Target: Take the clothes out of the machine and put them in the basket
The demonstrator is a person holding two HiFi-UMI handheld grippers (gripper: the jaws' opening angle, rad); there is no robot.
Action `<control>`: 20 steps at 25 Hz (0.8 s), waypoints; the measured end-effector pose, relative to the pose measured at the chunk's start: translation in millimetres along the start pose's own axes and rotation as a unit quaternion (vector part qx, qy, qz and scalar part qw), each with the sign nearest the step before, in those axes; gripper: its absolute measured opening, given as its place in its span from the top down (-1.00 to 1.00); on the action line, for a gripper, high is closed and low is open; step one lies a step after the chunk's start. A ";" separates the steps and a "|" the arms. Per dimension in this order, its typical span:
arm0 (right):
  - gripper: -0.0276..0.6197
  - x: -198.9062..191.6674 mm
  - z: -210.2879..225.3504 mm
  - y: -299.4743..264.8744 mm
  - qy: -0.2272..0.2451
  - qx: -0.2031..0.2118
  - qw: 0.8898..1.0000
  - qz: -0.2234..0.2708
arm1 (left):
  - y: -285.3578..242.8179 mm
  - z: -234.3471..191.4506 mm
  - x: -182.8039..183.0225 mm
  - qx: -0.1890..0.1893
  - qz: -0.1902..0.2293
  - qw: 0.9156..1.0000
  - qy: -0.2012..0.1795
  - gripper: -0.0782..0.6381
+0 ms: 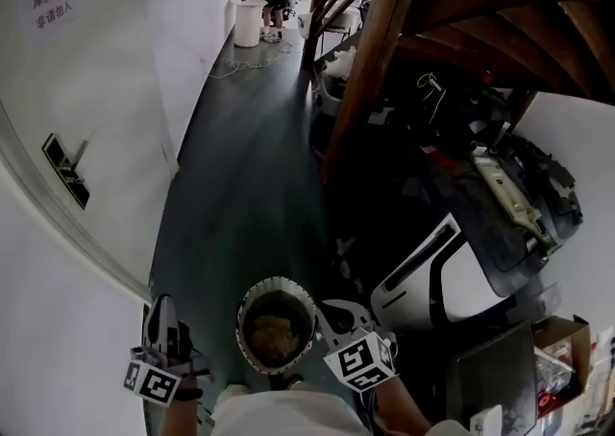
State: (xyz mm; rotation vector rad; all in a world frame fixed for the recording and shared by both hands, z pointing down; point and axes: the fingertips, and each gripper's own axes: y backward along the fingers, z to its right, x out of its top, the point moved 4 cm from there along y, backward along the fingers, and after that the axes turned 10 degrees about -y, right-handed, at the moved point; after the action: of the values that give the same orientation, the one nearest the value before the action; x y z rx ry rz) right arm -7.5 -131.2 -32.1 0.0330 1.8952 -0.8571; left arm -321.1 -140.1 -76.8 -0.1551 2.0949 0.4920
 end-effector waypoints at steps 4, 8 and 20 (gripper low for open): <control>0.88 6.8 3.9 0.6 -0.002 -0.003 1.000 0.011 | 0.3 -4.1 1.2 0.006 0.003 1.000 0.002 0.75; 0.88 15.4 2.8 0.5 0.000 0.001 1.000 0.021 | -0.2 -5.5 -0.6 0.005 0.001 1.000 0.009 0.75; 0.88 31.8 -11.7 -5.6 0.011 0.008 0.999 0.029 | 2.5 -16.2 -0.8 0.007 -0.005 1.000 0.016 0.75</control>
State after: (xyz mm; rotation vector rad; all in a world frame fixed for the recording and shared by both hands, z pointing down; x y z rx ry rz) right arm -34.4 -139.5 -51.9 0.1068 1.8990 -0.8344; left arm -334.1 -144.5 -67.8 -0.1672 2.1276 0.4720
